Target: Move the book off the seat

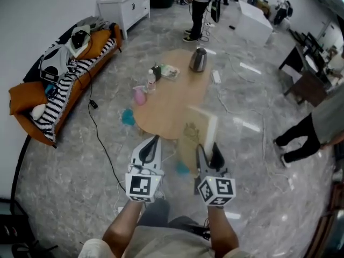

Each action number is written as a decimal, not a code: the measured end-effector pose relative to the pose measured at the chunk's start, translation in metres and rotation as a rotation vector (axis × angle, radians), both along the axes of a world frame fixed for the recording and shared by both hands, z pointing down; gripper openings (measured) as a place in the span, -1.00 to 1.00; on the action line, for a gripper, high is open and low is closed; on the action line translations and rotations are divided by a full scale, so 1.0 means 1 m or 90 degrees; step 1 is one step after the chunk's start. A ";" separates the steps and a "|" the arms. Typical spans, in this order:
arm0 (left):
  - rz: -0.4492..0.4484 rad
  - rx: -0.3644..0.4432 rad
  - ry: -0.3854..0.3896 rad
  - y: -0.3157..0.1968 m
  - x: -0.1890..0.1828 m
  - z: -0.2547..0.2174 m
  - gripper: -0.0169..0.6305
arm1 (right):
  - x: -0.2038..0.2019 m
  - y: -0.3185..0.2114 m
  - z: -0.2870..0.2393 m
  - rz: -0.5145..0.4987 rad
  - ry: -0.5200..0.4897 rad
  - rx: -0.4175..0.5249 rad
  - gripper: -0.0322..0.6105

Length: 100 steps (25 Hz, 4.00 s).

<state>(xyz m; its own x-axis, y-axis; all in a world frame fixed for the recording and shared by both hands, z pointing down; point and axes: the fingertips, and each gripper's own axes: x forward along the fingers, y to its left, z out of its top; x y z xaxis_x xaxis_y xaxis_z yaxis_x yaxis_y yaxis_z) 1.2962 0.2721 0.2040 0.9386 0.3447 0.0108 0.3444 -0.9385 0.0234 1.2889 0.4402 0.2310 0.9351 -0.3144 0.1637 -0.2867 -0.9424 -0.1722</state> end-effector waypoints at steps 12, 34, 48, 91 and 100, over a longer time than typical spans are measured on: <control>-0.030 0.001 -0.029 0.013 0.086 0.027 -0.93 | 0.090 0.007 0.035 -0.038 -0.049 0.011 -0.21; -0.089 0.018 -0.171 0.046 0.200 0.163 -0.93 | 0.240 0.016 0.207 -0.113 -0.236 0.062 -0.21; -0.133 -0.009 -0.227 0.038 0.222 0.250 -0.93 | 0.285 0.007 0.343 -0.085 -0.363 0.160 -0.21; -0.140 -0.022 -0.311 0.054 0.224 0.417 -0.93 | 0.304 0.030 0.507 -0.076 -0.407 0.211 -0.21; -0.139 -0.024 -0.285 0.051 0.232 0.396 -0.93 | 0.296 0.035 0.473 -0.078 -0.355 0.138 -0.54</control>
<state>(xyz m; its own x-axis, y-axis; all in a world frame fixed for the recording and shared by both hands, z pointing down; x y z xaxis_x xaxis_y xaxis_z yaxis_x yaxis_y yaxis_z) 1.5279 0.3232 0.6002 0.8950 0.1491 0.4204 0.0889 -0.9832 0.1594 1.5851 0.4752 0.7040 0.6823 -0.4949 0.5381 -0.2017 -0.8349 -0.5122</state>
